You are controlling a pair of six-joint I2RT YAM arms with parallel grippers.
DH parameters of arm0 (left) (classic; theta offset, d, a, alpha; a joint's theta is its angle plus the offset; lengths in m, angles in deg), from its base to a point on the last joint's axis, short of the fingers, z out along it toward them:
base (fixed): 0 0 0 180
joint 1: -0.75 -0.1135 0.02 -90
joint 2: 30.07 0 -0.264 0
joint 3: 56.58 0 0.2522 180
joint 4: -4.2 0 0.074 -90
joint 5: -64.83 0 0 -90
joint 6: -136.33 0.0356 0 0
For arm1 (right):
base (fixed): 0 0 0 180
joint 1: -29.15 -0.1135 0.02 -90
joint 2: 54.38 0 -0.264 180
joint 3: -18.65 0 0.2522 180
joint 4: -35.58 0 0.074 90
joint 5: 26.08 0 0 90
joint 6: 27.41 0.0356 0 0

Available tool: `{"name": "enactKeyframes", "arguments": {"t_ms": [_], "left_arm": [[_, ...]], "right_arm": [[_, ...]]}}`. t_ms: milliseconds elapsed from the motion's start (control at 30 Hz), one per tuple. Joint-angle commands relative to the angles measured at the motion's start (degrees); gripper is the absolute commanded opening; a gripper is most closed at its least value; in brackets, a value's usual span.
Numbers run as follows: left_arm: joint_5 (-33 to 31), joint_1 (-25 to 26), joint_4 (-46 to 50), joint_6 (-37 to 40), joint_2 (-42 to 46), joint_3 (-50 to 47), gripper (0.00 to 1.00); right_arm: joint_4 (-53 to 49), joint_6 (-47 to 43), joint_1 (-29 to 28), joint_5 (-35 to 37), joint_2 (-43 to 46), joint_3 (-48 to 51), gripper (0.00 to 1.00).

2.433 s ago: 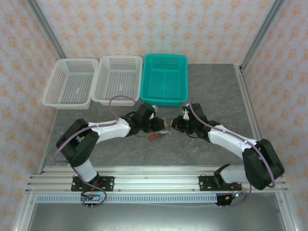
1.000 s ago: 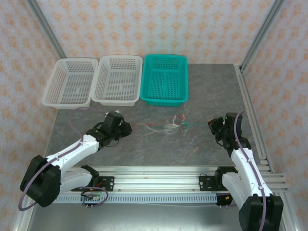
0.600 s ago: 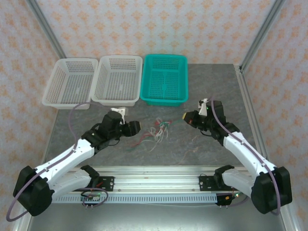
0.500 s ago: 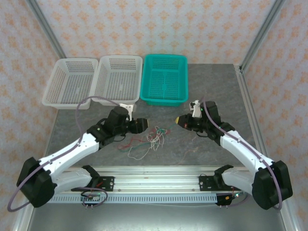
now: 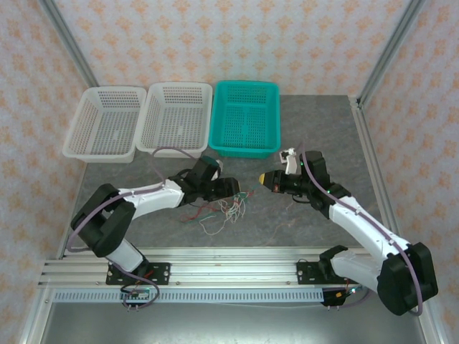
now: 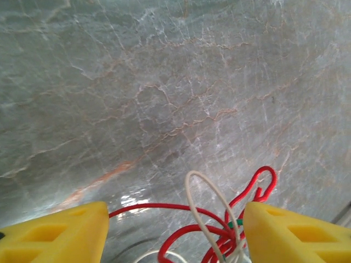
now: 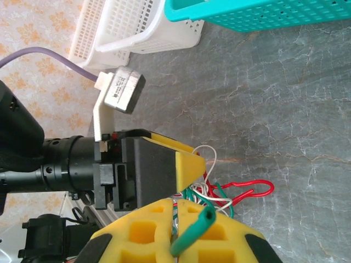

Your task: Untangle the cables

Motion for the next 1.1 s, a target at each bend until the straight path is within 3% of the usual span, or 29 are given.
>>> {"name": "enactKeyframes", "arguments": {"t_ms": [0,133,200,233,333,367,533,733,900,1067], "left_arm": [[5.04,0.42,-6.38,-4.78,-2.43,1.62,0.68],[6.55,0.71,-11.19,-9.97,-5.63,1.31,0.70],[7.00,0.80,-14.07,-12.75,-6.64,0.75,0.63],[7.14,0.80,-15.01,-13.73,-6.86,0.43,0.54],[6.18,0.75,-16.70,-15.35,-6.38,-0.80,0.10],[4.98,0.70,-15.78,-14.98,-5.63,-1.24,0.00],[-2.91,-1.37,-7.37,-10.45,0.41,-3.94,0.00],[-8.07,-10.01,-1.31,-10.16,8.06,-11.46,0.00],[-13.20,-13.48,4.08,-7.49,15.72,-15.85,0.00],[-17.98,-13.68,9.16,-6.90,20.33,-17.05,0.00]], "right_arm": [[4.21,0.04,-0.25,-1.47,-0.25,0.85,0.00],[5.94,1.02,-0.43,-1.71,-0.77,1.38,0.00],[6.60,1.54,-0.60,-1.41,-0.90,1.62,0.00],[6.86,1.72,-0.67,-1.30,-0.82,1.75,0.00],[6.10,1.89,-0.78,0.96,-0.34,2.01,0.00],[5.12,1.72,-0.79,2.93,0.09,2.11,0.00],[0.34,1.68,-0.65,14.91,3.91,2.79,0.00],[-5.30,9.51,5.28,32.76,12.55,6.11,0.00],[-9.07,18.19,18.89,30.86,15.95,10.12,0.00],[-13.55,20.93,23.25,33.37,15.91,9.55,0.00]]}}
